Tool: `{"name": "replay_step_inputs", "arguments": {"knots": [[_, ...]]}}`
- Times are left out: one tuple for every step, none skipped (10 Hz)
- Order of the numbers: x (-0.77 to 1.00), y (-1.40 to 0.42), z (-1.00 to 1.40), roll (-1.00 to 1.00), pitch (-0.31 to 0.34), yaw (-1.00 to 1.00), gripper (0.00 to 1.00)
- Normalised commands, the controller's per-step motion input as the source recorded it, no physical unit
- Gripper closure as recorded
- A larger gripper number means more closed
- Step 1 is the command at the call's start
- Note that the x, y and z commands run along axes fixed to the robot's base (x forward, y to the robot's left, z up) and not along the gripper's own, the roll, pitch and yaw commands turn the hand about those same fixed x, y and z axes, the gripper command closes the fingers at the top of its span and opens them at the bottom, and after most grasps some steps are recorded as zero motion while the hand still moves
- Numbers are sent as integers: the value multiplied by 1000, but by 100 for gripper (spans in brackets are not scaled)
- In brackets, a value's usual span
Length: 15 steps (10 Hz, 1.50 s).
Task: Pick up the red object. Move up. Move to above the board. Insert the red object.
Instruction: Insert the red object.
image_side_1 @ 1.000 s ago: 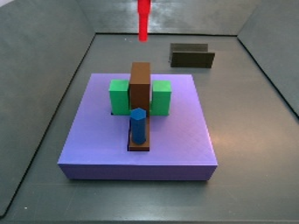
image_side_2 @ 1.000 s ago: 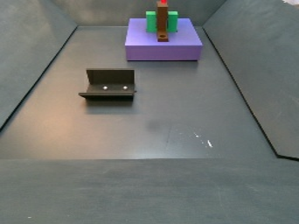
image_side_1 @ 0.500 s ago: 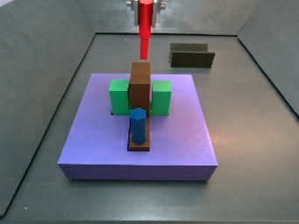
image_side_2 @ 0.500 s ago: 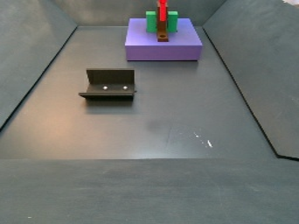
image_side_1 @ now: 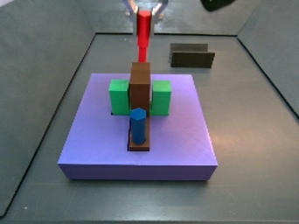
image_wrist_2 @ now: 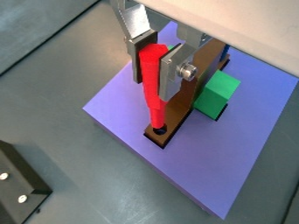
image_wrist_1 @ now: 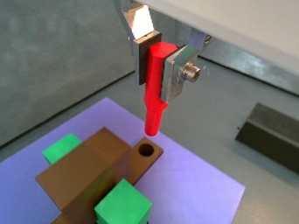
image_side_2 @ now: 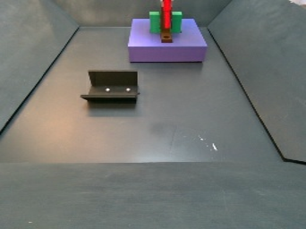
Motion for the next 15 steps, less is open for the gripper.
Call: {"name": "replay_step_inputs", "arguments": {"knots": [[-6, 103, -300, -257, -169, -146, 100], [-29, 111, -269, -199, -169, -137, 100], [-20, 91, -306, -129, -160, -129, 100], [-20, 29, -303, -147, -180, -94, 100], [0, 0, -186, -139, -156, -60, 100], [0, -63, -69, -101, -121, -23, 100], [-3, -17, -69, -61, -106, -37, 100], [-11, 0, -74, -31, -86, -46, 100], [-34, 0, -31, -29, -74, -37, 100], [-109, 0, 0, -14, -60, -29, 100], [-206, -14, 0, -1, -59, 0, 100], [-174, -20, 0, 0, -56, 0, 100], [-111, -34, 0, -13, -56, 0, 100], [-11, -77, 0, -33, -61, 0, 100], [0, -80, 0, -44, -67, 0, 100]]}}
